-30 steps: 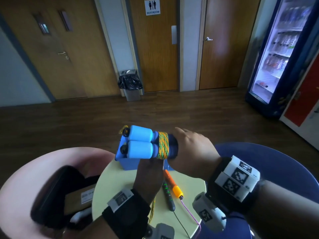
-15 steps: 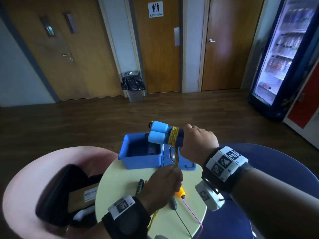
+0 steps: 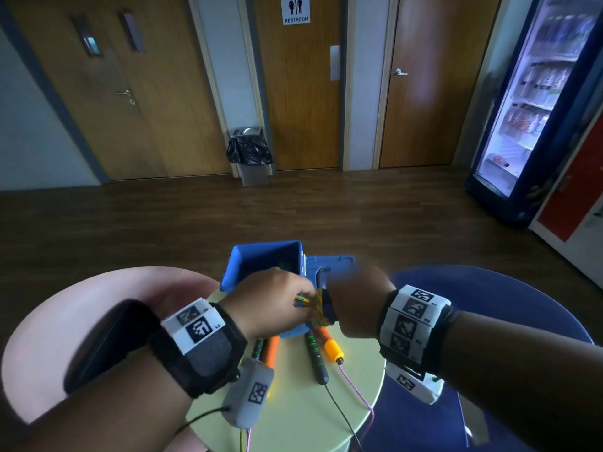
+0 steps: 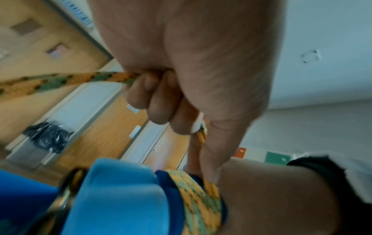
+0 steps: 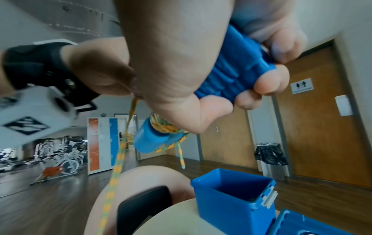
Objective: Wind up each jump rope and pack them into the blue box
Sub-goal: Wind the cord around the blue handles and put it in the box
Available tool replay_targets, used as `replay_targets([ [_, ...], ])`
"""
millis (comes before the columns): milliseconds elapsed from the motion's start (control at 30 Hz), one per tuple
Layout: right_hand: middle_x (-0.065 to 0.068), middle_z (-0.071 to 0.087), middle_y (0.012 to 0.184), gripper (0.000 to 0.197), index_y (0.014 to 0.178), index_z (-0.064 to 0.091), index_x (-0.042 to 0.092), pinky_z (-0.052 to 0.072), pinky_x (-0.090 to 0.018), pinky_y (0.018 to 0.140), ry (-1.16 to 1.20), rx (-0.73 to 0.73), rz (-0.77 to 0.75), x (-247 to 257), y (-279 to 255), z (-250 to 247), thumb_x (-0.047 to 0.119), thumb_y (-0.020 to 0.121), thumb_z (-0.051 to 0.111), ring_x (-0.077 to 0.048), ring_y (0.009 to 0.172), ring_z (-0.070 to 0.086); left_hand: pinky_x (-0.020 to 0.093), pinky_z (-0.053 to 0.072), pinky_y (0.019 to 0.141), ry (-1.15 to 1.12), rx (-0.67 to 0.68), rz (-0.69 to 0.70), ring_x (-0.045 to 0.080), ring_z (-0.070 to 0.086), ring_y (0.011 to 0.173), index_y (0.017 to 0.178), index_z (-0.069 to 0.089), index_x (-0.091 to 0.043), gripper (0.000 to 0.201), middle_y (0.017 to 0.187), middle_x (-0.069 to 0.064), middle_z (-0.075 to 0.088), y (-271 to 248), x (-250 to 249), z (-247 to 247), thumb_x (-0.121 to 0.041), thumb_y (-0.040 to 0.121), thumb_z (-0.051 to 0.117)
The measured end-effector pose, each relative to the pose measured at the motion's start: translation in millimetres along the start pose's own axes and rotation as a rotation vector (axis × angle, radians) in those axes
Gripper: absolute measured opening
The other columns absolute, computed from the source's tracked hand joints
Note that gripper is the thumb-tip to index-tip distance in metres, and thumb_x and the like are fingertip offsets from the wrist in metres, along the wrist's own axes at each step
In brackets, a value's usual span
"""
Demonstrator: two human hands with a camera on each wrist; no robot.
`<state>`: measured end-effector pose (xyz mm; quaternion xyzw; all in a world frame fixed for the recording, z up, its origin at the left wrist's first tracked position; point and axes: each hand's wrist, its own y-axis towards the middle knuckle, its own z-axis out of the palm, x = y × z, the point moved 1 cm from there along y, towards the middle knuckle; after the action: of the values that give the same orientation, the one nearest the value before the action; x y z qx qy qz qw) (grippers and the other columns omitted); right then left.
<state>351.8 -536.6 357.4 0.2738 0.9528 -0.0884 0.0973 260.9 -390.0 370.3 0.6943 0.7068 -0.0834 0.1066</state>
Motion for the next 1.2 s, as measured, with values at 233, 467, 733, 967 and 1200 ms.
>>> replay_targets([
  [233,0.006,0.057,0.081,0.022,0.105,0.061,0.021,0.058,-0.035,0.073,0.033,0.184,-0.156,-7.7,-15.7,-19.3,0.026,0.084,0.056,-0.016,0.075,0.060,0.026,0.043,0.069,-0.021,0.015,0.218,-0.008,0.055,0.079,0.103,0.066,-0.045,0.029,0.092,-0.019,0.068,4.9,3.3,-8.5,-0.060,0.086,0.047],
  [467,0.005,0.060,0.081,0.022,0.101,0.056,0.026,0.056,-0.033,0.070,0.039,0.148,-0.211,-21.3,-28.6,-38.6,0.027,0.080,0.058,-0.018,0.075,0.063,0.033,0.049,0.070,-0.159,-0.027,0.272,0.000,0.062,0.078,0.084,0.069,-0.031,0.030,0.078,-0.014,0.066,11.8,3.3,-17.8,-0.056,0.089,0.055],
  [733,0.006,0.062,0.085,0.017,0.090,0.049,0.031,0.056,-0.036,0.072,0.029,0.052,-0.312,-38.3,-46.4,-66.9,0.037,0.077,0.060,-0.021,0.079,0.064,0.014,0.044,0.065,-0.470,-0.057,0.222,-0.001,0.063,0.070,0.076,0.069,-0.036,0.019,0.072,-0.018,0.068,10.8,-7.0,-20.8,-0.025,0.091,0.070],
  [967,0.009,0.062,0.092,0.027,0.095,0.052,0.033,0.055,-0.037,0.076,0.196,0.006,-0.328,-47.1,-60.0,-81.2,0.045,0.075,0.065,-0.016,0.085,0.062,0.014,0.043,0.063,-0.880,-0.081,0.143,0.001,0.054,0.060,0.066,0.070,-0.033,0.016,0.062,-0.011,0.063,6.2,-14.8,-9.5,-0.042,0.078,0.064],
  [1200,0.008,0.062,0.094,0.028,0.087,0.038,0.038,0.055,-0.036,0.074,0.266,-0.044,-0.289,-46.7,-62.9,-83.6,0.044,0.075,0.062,-0.020,0.085,0.063,0.013,0.043,0.064,-0.905,-0.132,0.185,-0.003,0.054,0.063,0.074,0.070,-0.030,0.017,0.067,-0.011,0.063,13.5,-8.7,-18.3,-0.045,0.078,0.061],
])
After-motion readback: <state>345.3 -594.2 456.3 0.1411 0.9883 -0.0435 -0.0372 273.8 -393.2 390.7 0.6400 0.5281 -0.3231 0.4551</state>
